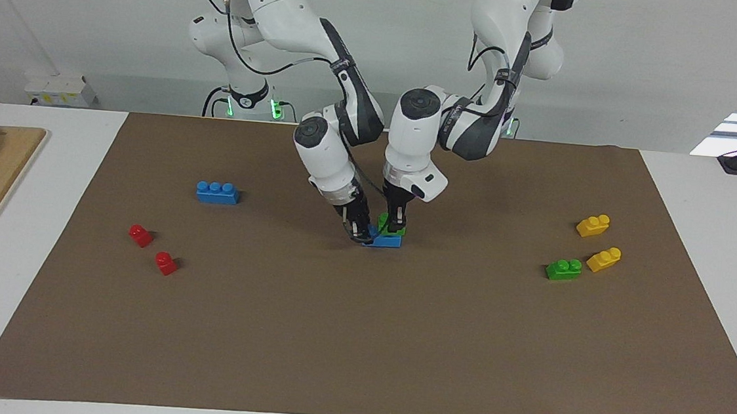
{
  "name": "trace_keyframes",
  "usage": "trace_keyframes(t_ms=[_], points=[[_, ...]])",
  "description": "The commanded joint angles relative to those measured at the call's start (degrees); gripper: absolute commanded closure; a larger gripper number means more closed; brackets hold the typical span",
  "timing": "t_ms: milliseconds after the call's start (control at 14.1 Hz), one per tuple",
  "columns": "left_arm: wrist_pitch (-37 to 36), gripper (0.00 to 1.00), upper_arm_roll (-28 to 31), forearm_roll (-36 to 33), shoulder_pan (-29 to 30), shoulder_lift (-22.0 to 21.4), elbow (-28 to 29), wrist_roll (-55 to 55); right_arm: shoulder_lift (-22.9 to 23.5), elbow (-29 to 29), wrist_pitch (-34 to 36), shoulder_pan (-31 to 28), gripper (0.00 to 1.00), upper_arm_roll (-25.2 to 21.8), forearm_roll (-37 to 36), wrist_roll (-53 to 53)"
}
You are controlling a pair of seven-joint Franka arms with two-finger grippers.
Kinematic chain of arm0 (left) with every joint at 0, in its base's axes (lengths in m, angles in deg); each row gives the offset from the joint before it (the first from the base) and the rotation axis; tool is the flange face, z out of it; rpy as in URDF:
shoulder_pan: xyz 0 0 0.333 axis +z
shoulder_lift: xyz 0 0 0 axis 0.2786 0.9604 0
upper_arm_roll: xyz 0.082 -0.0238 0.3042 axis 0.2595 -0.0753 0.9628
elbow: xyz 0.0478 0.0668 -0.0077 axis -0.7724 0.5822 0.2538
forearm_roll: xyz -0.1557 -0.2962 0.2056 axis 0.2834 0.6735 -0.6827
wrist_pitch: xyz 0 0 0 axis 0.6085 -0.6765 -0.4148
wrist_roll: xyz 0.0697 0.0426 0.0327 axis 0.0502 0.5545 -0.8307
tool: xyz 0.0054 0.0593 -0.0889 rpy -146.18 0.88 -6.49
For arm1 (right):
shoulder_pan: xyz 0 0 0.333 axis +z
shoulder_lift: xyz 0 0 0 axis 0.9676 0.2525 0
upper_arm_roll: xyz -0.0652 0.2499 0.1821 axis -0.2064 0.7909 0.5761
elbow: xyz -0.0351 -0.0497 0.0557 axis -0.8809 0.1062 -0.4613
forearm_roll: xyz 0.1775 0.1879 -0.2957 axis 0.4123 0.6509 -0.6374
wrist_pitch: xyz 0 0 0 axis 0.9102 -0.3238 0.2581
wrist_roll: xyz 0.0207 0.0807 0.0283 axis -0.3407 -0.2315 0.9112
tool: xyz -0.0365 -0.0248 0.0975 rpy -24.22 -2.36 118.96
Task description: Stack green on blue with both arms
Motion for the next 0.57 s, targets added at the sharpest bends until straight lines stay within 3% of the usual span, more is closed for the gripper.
trace_keyframes(t_ms=[0,495], points=[[2.29,1.00,1.01,-1.78,-0.76,4.59,-0.73,-1.59,-0.13,-2.35,-0.10,-0.94,1.00,-0.26,1.07,-2.25],[2.19,1.00,0.84,0.59,-0.49,5.56,-3.63,-1.51,-0.13,-2.35,-0.10,-0.94,1.00,-0.26,1.07,-2.25]])
